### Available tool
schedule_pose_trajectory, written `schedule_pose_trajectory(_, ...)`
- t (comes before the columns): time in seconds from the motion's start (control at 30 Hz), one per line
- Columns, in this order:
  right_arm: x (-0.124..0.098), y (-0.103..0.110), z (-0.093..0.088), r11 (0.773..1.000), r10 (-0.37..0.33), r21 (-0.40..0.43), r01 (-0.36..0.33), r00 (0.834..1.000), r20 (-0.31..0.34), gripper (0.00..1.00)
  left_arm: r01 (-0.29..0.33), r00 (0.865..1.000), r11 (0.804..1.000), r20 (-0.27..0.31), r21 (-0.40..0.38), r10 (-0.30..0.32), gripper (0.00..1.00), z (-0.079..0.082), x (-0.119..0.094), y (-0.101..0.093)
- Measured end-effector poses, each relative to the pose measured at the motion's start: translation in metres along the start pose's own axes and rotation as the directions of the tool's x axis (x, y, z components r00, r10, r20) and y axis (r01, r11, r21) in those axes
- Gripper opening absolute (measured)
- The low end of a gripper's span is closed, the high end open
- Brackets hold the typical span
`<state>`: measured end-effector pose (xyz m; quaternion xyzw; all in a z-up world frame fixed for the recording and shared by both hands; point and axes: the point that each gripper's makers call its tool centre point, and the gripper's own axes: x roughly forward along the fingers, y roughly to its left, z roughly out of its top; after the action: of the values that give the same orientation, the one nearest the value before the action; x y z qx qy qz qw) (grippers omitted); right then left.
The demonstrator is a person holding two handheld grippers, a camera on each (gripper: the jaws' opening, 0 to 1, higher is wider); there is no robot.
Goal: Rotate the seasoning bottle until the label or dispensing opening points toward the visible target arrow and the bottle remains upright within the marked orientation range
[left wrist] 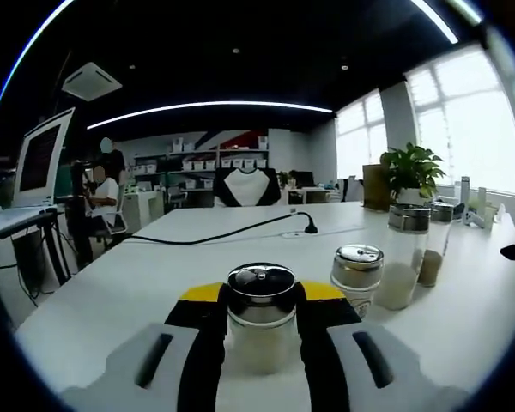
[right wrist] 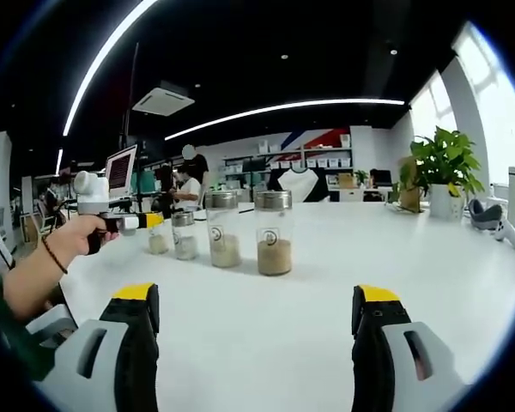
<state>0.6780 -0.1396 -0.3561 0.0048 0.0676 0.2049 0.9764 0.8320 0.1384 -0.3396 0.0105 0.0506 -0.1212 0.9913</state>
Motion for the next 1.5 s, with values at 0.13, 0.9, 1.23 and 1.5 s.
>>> schedule_pose_trajectory(0.13, 0.000, 0.000, 0.000, 1.000, 0.001, 0.003, -0.001, 1.000, -0.001, 0.95, -0.015, 0.999, 1.000, 0.029, -0.003, 0.015, 0.33, 0.000, 0.000, 0.001)
schedule_pose_trajectory(0.9, -0.001, -0.007, -0.002, 1.000, -0.014, 0.014, 0.014, 1.000, -0.002, 0.95, 0.208, 0.974, 0.977, 0.079, 0.033, -0.210, 0.49, 0.018, -0.016, -0.007)
schedule_pose_trajectory(1.23, -0.002, -0.011, -0.001, 1.000, -0.020, 0.012, 0.020, 1.000, -0.001, 0.95, 0.385, 0.922, 0.922, 0.069, -0.035, -0.382, 0.49, 0.017, -0.004, 0.002)
schedule_pose_trajectory(1.5, -0.003, -0.011, 0.000, 1.000, -0.022, 0.010, 0.022, 1.000, 0.000, 0.95, 0.483, 0.874, 0.874, 0.019, 0.055, -0.485, 0.50, 0.016, 0.002, 0.001)
